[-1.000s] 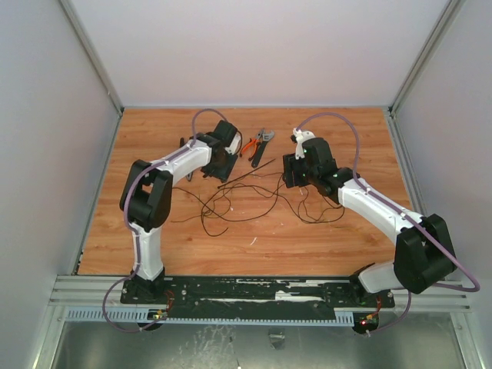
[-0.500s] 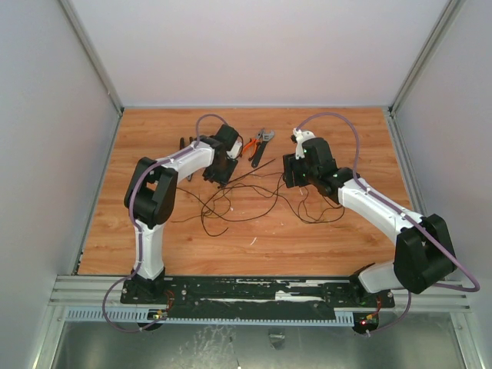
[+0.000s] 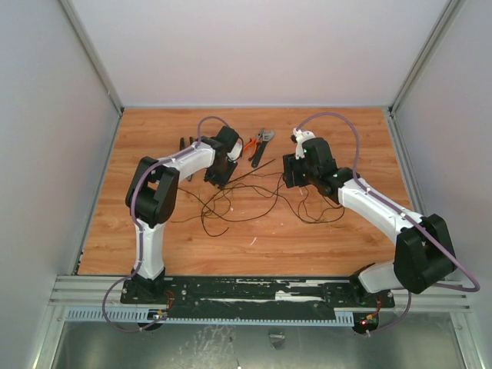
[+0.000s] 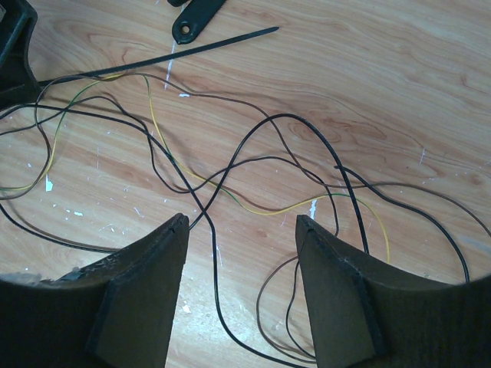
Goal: Zip-tie the wires
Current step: Pick up the ribbon at the center of the board.
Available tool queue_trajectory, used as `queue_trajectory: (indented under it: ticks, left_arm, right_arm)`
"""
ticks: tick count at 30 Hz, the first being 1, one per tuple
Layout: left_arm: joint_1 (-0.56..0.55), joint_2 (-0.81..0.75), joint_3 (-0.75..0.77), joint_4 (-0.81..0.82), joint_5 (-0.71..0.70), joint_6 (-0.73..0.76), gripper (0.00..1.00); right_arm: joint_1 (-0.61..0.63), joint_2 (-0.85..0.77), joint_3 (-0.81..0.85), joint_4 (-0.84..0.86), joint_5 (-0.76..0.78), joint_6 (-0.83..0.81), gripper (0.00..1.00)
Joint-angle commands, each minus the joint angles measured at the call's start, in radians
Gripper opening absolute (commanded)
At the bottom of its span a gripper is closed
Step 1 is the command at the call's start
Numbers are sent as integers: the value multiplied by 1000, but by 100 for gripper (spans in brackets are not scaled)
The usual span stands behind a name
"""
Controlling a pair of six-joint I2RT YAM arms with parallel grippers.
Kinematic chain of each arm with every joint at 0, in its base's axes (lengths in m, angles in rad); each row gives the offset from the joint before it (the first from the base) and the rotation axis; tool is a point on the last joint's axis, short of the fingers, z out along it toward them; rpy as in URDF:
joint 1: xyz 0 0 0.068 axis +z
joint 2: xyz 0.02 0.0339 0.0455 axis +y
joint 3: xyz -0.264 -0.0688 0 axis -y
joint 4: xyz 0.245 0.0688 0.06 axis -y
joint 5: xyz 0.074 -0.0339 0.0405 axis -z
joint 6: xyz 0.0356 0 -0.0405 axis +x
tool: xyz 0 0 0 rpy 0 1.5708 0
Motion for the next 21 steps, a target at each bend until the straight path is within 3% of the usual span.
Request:
queue_trajectory:
  ticks: [1, 21]
  left_arm:
    - [-6, 24, 7, -19, 45, 29, 38]
    - [-6, 29, -1, -39, 71, 45, 20]
  right_arm:
    - [6, -3, 2, 13, 11, -8, 59]
    - [6, -2, 0, 14, 8, -4, 59]
